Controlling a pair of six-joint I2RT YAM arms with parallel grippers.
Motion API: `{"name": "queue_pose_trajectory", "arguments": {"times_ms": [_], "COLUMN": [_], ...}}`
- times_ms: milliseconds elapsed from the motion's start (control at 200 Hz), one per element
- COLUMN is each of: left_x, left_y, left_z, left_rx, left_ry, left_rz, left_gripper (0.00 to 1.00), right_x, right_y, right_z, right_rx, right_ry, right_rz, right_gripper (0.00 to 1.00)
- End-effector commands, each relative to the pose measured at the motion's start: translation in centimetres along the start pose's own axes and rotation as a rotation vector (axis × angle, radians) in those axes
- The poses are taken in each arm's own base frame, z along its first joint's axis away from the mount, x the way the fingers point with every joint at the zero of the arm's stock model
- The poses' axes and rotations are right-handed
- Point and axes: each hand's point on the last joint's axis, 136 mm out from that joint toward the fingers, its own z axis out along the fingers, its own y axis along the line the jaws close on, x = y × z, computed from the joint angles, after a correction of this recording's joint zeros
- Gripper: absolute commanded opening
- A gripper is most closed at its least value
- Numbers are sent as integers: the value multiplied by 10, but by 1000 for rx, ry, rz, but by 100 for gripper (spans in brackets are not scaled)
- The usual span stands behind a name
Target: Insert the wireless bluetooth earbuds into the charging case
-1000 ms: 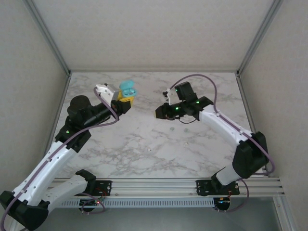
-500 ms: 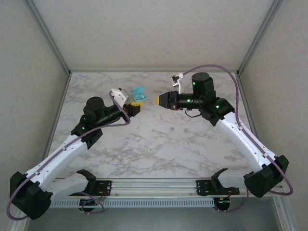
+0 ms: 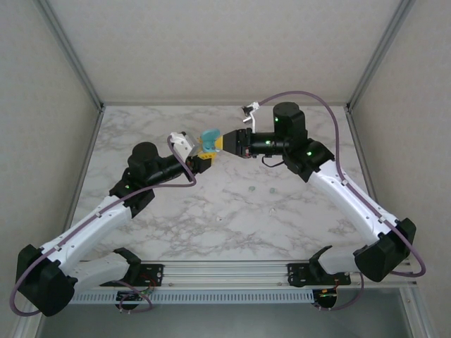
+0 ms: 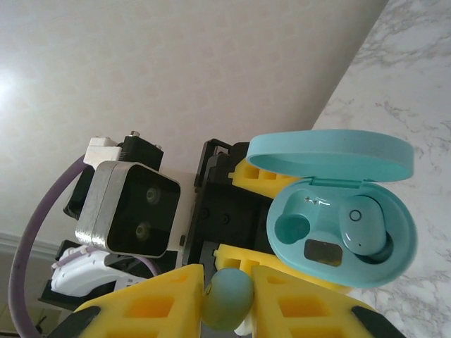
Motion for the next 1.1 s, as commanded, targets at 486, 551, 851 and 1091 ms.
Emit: {"name": "queue_pose_trajectory", "arguments": {"times_ms": [486,551,851,1091], "left_x": [-24,-24,-20,-17], "left_y": [-11,-13,-15,-15], "left_z": [-8,-8,-4,1], "left_rx": [29,35,58,69], "left_ry": [-70,-75,-85,-71], "left_rz": [38,36,37,34], "left_gripper": [25,25,25,25], "right_x": [-7,-7,-5,-10], "right_y": [44,36,12,11], "right_z": [0,-1,3,9], "right_rx": [-222,-149,102,118], "right_ry": [105,69,-32,-64], "right_rz": [13,-13,-165,-211], "right_gripper": [23,23,24,24]}}
